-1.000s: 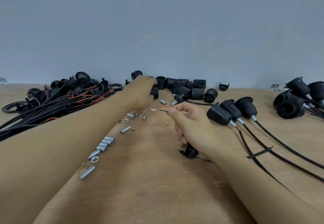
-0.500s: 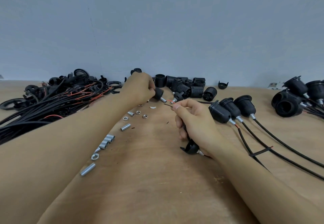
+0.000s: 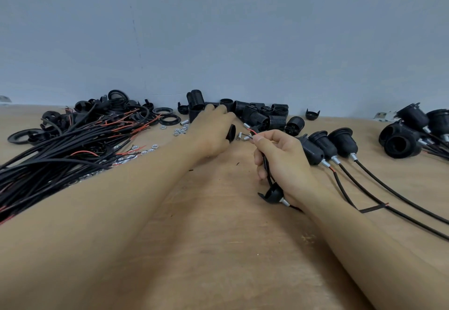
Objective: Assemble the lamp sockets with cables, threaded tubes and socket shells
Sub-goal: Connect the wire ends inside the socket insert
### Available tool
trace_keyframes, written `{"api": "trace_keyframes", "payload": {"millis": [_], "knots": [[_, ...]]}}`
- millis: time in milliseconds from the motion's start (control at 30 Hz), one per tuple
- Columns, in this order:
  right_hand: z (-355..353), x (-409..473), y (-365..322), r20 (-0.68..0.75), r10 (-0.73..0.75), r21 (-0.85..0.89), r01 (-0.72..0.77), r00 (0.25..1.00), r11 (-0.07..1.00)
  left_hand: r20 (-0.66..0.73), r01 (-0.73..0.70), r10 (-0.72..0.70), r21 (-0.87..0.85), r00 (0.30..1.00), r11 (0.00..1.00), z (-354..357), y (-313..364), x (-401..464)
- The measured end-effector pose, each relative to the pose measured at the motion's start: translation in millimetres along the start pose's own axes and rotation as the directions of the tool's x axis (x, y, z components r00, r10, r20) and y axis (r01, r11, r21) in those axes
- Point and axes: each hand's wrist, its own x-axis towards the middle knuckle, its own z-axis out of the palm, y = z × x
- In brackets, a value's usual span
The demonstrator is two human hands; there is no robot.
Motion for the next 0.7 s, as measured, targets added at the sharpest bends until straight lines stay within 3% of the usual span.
{"api": "trace_keyframes", "payload": {"millis": [67,100,133,167,200,233,267,300,433,700], "knots": [[-2,1,0,-0.040,0.013,0.039,-0.012,0.999,0.999,-0.092,0.055,-0.068,-0.131,0.993,0.990,-7,5,-5],[-2,2,-1,-0.056,0.014,0.062,-0.010,0.998,0.998,-0.169,0.097,-0.148,-0.280,0.974,0.955,-12,9,-10],[-3,2,-1,-0.067,0.008,0.078,-0.002,0.998,0.997,-0.216,0.145,-0.281,-0.491,0.935,0.859,-18,15,-18],[-3,2,-2,-0.070,-0.002,0.088,0.008,0.998,0.996,-0.173,0.173,-0.424,-0.730,0.889,0.661,-25,21,-27],[-3,1,-4,-0.063,-0.014,0.102,0.020,0.998,0.995,-0.039,0.160,-0.498,-0.923,0.866,0.351,-33,28,-38],[-3,1,-5,-0.048,-0.029,0.113,0.034,0.998,0.993,0.118,0.143,-0.474,-0.990,0.873,0.018,-38,33,-50],[-3,-1,-7,-0.025,-0.051,0.111,0.054,0.998,0.992,0.240,0.156,-0.400,-0.960,0.884,-0.232,-39,37,-62],[-1,-4,-8,0.003,-0.082,0.097,0.081,0.997,0.992,0.315,0.183,-0.334,-0.910,0.888,-0.371,-38,39,-76],[13,-17,-10,0.106,-0.185,0.007,0.185,0.977,0.983,0.437,0.231,-0.269,-0.797,0.858,-0.558,-25,40,-111],[23,-28,-13,0.140,-0.391,-0.179,0.412,0.910,0.894,0.446,0.231,-0.306,-0.808,0.841,-0.542,-21,35,-106]]}}
